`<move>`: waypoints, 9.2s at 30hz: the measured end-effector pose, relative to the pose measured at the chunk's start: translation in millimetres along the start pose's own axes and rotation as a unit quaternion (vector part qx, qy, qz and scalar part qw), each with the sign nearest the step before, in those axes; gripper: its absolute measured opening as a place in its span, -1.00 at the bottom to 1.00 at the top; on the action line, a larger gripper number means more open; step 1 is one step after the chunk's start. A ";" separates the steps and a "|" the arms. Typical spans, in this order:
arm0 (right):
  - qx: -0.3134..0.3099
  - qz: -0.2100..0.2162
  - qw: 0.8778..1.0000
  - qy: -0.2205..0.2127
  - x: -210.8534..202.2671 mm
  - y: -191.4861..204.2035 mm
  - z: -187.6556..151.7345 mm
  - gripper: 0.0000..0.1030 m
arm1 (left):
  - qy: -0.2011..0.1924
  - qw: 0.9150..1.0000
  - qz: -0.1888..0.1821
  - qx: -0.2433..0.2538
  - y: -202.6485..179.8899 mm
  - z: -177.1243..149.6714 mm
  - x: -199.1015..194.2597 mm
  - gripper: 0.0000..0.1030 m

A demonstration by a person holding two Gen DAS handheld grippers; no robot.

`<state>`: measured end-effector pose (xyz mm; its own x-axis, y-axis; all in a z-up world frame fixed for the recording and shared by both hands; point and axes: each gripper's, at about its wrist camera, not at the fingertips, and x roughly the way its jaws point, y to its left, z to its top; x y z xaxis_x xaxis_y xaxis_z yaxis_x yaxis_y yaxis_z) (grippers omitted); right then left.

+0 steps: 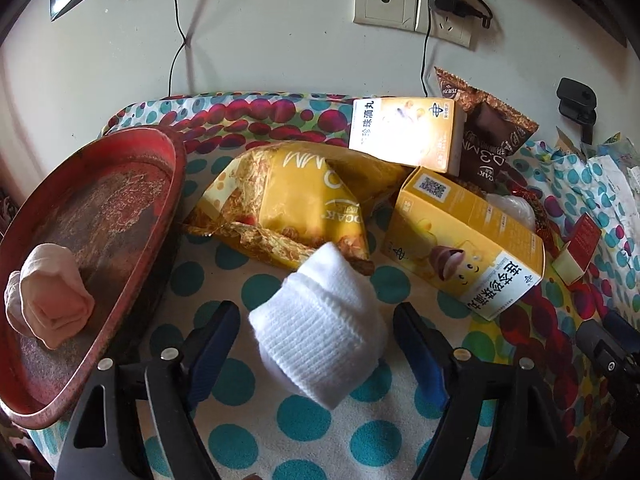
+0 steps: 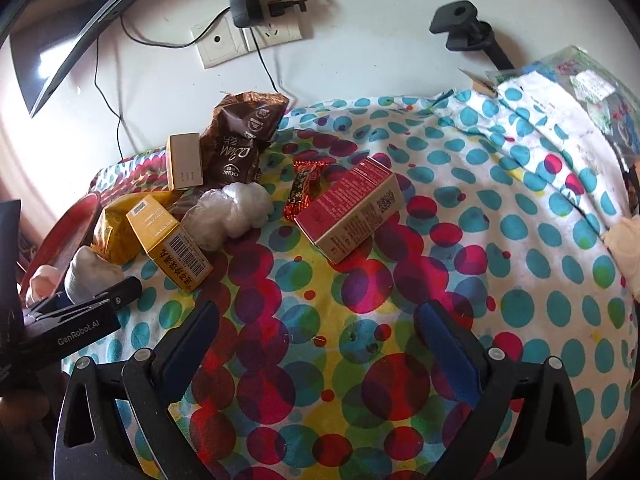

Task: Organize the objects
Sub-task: 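Grasp the white sock beside the yellow box with the left tool, then carry the sock into the red tray and release it while right tool grasps the red box, then carry the red box into the red tray and open the right tool, then reach to the tall yellow box and grasp it with the left tool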

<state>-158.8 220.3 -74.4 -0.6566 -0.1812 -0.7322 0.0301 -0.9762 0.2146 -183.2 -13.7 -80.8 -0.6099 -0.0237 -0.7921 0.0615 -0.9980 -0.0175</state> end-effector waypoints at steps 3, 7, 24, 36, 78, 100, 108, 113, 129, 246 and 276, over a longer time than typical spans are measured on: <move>0.008 0.003 1.000 0.004 1.7 -2.4 0.6 0.95 | -0.003 1.000 -0.006 0.004 -1.8 -0.7 -2.9 -0.02; 0.005 0.001 1.000 0.005 2.0 -1.0 0.4 0.95 | -0.003 1.000 -0.017 0.008 -3.9 -3.8 -8.0 -0.05; -0.018 -0.030 0.999 -0.002 11.1 -5.6 34.4 0.89 | -0.052 0.996 -0.063 0.024 -3.3 -51.7 -76.4 -0.06; -0.051 -0.039 0.998 -0.013 33.2 13.4 43.7 -0.43 | -0.047 0.996 -0.070 -0.006 19.1 -60.1 -79.0 -0.06; -0.064 0.005 0.996 -0.069 -8.6 23.5 16.6 -0.43 | -0.091 0.988 0.078 -0.098 160.2 -16.0 -104.8 -0.06; -0.081 0.000 0.995 -0.066 -7.9 31.3 15.9 -0.43 | -0.050 0.979 0.144 -0.138 240.4 -32.6 -74.4 -0.05; -0.092 -0.006 0.994 -0.062 -6.4 34.8 15.5 -0.46 | -0.037 0.980 0.149 -0.126 243.1 -4.6 -53.9 -0.05; -0.080 -0.007 0.995 -0.061 -6.3 31.2 16.3 -0.47 | -0.032 0.982 0.136 -0.127 242.4 -15.5 -54.8 -0.05; -0.151 -0.035 0.988 -0.026 8.7 60.0 10.5 -0.22 | -0.111 0.985 0.072 -0.113 192.8 -69.1 -131.0 0.76; -0.076 -0.001 0.997 -0.019 8.4 43.2 4.1 0.71 | -0.037 0.999 -0.033 -0.018 28.3 -49.5 -77.6 0.76; 0.043 -0.043 0.997 -0.047 -1.4 -1.4 5.5 0.72 | -0.061 0.996 -0.067 0.005 -41.7 5.3 -38.5 -0.39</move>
<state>-162.0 222.6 -70.1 -0.7220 -0.0811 -0.6872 -0.0909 -0.9734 0.2104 -166.5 28.6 -46.3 -0.7043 0.1031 -0.7024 -0.0344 -0.9932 -0.1113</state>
